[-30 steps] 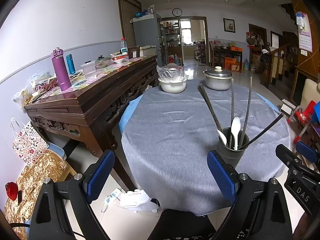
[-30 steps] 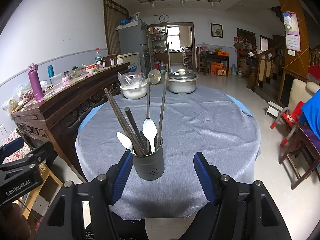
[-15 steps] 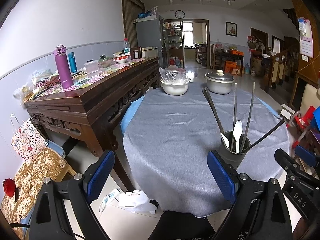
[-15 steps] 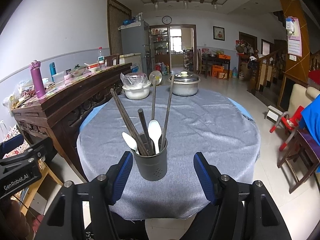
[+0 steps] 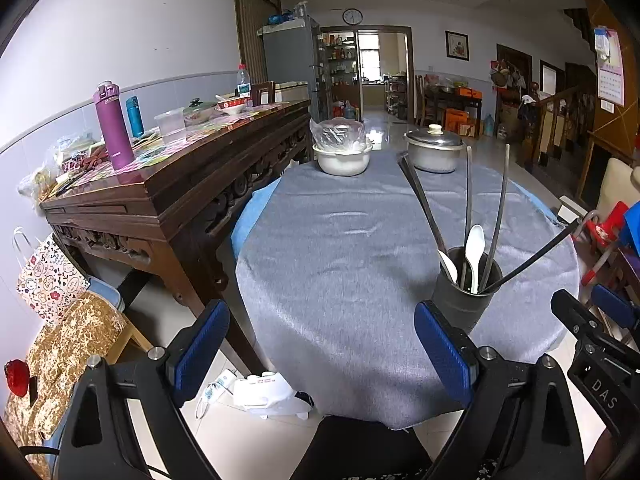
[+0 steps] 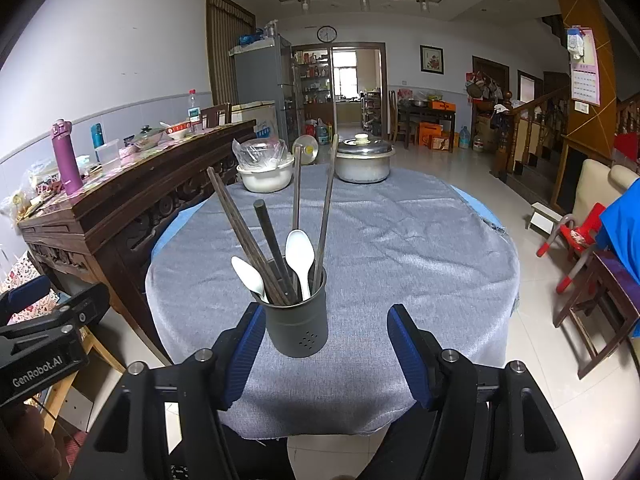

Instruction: Organize utensils

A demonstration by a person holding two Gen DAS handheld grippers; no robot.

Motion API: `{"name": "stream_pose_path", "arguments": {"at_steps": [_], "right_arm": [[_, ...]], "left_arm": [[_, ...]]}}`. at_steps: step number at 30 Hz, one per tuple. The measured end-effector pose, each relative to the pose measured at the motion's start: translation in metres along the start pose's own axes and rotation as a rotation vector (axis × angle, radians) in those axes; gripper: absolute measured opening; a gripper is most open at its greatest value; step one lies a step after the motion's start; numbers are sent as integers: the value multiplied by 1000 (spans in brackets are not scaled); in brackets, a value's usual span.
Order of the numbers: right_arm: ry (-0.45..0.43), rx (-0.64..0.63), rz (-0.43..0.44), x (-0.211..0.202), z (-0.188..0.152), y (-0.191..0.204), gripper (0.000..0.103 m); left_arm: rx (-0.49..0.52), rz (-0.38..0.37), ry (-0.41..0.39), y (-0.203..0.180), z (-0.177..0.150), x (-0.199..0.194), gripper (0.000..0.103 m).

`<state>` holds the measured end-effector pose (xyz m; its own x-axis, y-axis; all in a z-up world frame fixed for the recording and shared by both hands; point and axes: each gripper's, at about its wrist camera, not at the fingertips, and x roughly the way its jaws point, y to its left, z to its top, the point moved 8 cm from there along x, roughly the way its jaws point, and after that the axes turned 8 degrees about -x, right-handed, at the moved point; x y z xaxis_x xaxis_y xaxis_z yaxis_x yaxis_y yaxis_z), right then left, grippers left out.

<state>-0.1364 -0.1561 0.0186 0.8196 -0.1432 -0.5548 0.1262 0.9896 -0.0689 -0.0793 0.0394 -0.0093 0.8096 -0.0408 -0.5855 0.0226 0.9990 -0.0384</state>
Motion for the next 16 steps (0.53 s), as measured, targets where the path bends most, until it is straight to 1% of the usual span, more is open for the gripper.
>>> {"name": "stream_pose_path", "arguments": {"at_steps": [8, 13, 16], "right_arm": [[-10, -11, -6, 2, 2, 0, 67], [-1, -14, 1, 13, 2, -2, 67], [20, 21, 6, 28, 0, -16, 67]], "left_arm": [[10, -1, 9, -4, 0, 5, 94], [14, 5, 32, -7, -1, 19, 94], [14, 7, 61, -7, 1, 37, 94]]}}
